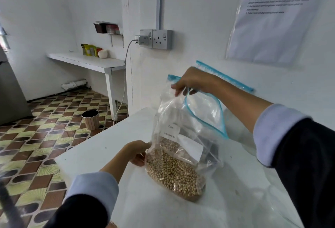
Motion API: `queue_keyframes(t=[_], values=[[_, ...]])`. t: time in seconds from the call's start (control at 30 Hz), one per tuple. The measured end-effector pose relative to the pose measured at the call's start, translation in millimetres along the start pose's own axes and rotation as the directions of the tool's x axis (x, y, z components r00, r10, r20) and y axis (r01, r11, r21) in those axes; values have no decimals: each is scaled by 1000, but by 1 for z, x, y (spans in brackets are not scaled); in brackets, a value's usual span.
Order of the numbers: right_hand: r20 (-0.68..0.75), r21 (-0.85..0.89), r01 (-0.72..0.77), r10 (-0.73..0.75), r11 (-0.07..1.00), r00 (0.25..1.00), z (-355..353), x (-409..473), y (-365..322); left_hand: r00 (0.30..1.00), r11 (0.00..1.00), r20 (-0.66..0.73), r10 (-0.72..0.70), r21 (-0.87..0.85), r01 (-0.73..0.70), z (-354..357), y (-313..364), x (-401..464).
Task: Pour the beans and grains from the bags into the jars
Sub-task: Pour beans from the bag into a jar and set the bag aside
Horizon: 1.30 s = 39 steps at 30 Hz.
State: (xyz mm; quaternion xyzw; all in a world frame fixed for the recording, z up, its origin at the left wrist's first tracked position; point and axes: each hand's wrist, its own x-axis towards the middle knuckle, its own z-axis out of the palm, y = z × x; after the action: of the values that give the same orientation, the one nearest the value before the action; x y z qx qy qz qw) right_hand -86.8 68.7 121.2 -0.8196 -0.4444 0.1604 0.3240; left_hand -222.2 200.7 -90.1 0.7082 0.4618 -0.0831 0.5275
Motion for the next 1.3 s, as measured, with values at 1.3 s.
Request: queue_keyframes(t=[1.3], values=[[-659,373,232,81,898,748,-154,-201,74,272,402,-482,833,189,-896,0,129,-100]])
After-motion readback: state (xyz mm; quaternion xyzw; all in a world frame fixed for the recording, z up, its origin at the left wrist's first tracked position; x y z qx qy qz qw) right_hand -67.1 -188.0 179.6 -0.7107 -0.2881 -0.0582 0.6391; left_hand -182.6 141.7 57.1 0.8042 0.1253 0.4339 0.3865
